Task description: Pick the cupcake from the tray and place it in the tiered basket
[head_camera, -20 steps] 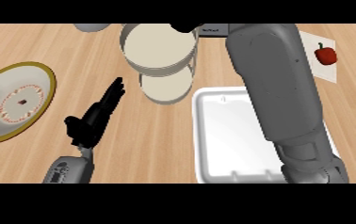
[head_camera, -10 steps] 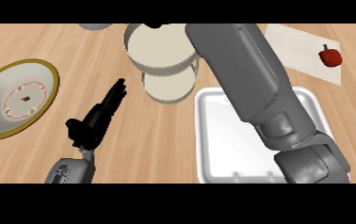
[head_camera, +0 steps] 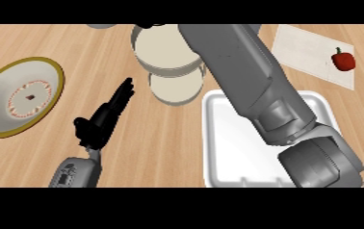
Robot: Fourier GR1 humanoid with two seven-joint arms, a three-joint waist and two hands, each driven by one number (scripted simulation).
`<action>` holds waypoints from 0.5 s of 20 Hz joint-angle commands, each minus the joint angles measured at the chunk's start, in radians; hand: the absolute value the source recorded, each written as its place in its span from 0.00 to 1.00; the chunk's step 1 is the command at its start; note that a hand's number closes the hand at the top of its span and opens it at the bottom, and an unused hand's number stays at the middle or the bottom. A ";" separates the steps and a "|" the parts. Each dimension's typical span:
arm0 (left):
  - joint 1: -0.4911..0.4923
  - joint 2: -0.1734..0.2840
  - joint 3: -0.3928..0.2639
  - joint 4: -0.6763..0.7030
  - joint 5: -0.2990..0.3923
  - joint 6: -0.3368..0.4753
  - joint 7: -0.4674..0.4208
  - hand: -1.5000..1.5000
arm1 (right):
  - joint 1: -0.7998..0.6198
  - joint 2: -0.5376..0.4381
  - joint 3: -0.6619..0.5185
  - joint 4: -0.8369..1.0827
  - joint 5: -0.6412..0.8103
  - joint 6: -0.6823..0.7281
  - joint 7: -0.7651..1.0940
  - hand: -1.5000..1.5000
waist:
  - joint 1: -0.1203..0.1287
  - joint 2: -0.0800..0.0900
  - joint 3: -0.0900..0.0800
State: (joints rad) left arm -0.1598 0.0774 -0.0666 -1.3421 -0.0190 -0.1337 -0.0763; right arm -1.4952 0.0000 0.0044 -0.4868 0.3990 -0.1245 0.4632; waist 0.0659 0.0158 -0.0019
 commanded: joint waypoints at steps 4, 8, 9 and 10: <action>-0.036 -0.008 -0.002 0.025 -0.006 0.001 0.014 0.50 | -0.028 0.000 -0.090 0.121 -0.227 -0.016 0.108 1.00 | 0.015 0.003 0.000; -0.019 -0.002 -0.002 0.028 -0.017 0.003 -0.014 0.50 | -0.059 0.000 -0.055 0.132 -0.373 -0.060 0.130 0.00 | 0.019 -0.005 0.000; 0.004 -0.002 -0.010 -0.002 -0.006 -0.012 -0.002 0.50 | -0.030 0.000 -0.085 0.140 -0.372 -0.062 0.078 0.00 | 0.010 -0.003 0.000; -0.008 -0.001 0.005 0.053 -0.010 -0.011 -0.057 0.50 | -0.088 0.000 -0.079 0.147 -0.389 -0.089 0.105 0.00 | 0.010 -0.001 -0.001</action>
State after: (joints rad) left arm -0.1776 0.0745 -0.0668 -1.3128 -0.0258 -0.1400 -0.0922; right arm -1.5447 -0.0001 -0.0603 -0.3670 0.0915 -0.1716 0.5629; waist 0.0792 0.0143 -0.0021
